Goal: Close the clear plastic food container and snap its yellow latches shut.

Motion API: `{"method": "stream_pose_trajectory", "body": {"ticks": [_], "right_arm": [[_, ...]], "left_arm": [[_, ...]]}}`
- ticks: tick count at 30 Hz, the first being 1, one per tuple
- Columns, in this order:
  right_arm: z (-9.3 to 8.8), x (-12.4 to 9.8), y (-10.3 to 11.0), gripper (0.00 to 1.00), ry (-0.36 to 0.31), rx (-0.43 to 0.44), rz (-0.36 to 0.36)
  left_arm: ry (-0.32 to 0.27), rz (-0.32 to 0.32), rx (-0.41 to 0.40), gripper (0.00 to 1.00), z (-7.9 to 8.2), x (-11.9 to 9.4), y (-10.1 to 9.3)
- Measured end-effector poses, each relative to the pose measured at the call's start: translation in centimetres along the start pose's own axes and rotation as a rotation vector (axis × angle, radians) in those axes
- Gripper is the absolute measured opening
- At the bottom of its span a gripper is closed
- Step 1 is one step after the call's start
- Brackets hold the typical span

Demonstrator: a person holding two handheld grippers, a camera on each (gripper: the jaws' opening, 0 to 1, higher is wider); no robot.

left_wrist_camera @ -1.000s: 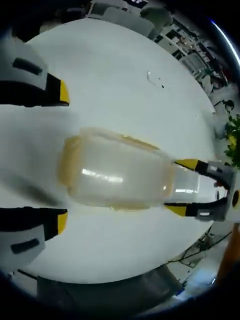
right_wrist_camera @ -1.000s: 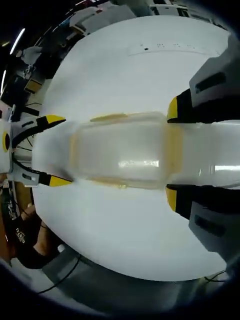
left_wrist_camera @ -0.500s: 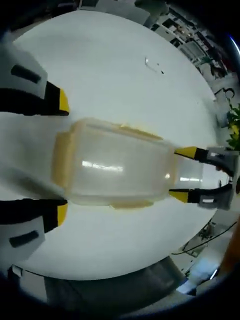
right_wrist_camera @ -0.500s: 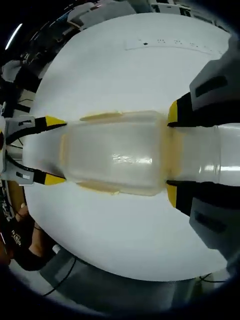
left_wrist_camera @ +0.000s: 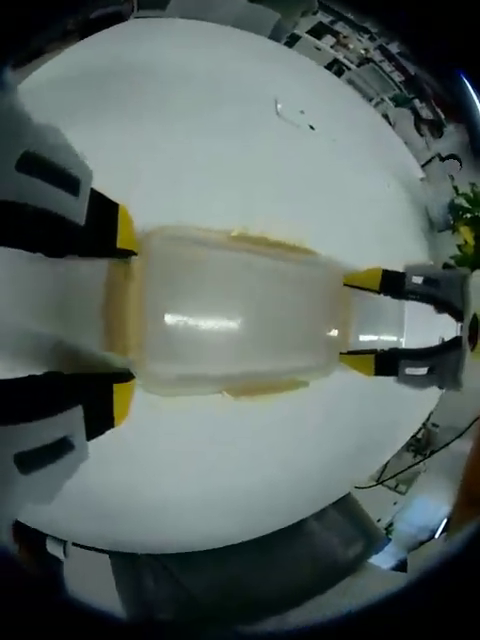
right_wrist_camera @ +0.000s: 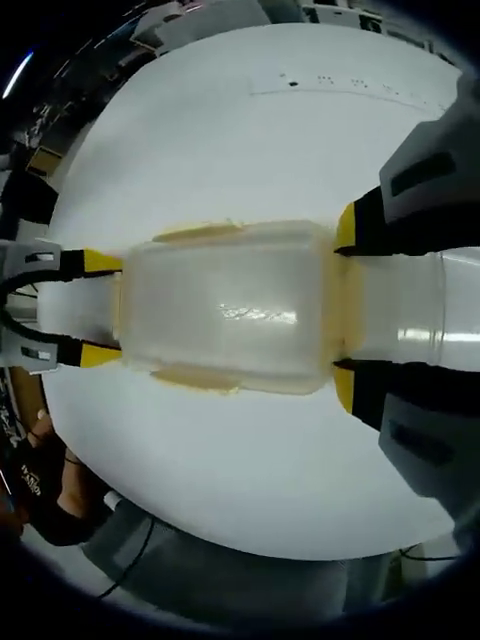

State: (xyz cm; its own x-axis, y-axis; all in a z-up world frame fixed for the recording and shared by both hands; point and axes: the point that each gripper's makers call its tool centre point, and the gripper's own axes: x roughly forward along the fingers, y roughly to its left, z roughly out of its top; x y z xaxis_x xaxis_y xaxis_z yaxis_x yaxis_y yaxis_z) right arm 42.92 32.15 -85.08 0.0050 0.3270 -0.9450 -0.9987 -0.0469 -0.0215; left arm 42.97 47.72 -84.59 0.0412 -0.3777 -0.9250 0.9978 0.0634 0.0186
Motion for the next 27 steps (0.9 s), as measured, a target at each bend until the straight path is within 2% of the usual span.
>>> {"method": "stream_pose_trajectory", "body": {"ticks": [1,9,27], "right_arm": [[-0.04,0.05,-0.02,0.38,0.011,0.010,0.000],[0.06,-0.03,0.18,0.38,0.043,0.021,0.006],[0.22,-0.11,-0.47,0.37,0.055,0.029,0.012]], "left_arm": [[-0.001,-0.022,-0.037,0.34,-0.06,-0.02,-0.53],[0.003,-0.008,-0.016,0.34,-0.05,0.01,-0.28],[0.023,-0.003,-0.014,0.34,-0.07,-0.15,0.07]]}}
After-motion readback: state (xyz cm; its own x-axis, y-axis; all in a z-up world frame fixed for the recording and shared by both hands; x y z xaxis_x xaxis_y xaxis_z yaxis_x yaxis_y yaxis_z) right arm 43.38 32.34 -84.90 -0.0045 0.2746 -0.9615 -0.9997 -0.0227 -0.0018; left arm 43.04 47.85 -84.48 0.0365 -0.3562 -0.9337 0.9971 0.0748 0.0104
